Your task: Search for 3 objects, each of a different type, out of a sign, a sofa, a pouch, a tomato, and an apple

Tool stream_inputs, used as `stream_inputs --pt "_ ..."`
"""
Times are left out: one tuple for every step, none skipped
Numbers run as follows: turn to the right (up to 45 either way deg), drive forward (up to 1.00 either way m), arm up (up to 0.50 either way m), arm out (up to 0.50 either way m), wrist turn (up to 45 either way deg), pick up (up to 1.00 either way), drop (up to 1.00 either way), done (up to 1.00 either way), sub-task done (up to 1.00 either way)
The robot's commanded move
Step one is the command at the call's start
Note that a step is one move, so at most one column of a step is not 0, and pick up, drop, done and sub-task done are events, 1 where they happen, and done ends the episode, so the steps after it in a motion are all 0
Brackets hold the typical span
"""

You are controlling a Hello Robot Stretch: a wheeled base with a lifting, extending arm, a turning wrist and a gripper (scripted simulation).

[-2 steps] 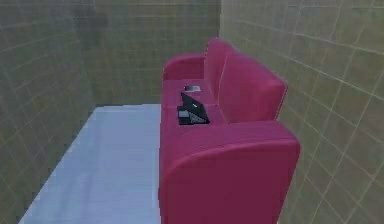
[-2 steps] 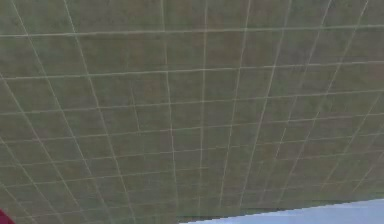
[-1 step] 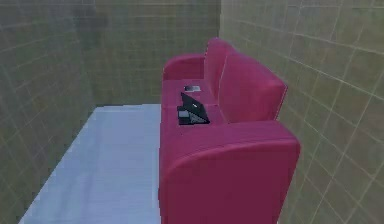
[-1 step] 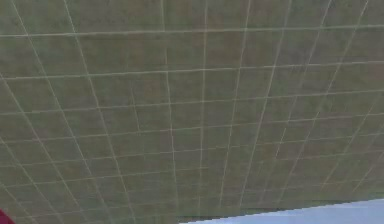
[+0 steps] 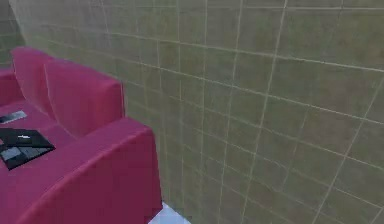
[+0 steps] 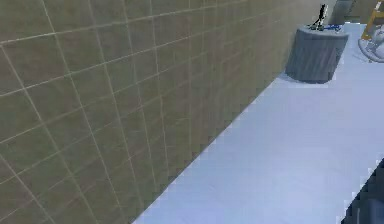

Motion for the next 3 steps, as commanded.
stream_inputs --pt "45.0 0.00 0.00 0.00 0.0 0.00 0.00 0.00 0.00" --pt "45.0 0.00 0.00 0.00 0.0 0.00 0.00 0.00 0.00" --pt "30.0 0.00 0.00 0.00 0.0 0.00 0.00 0.00 0.00"
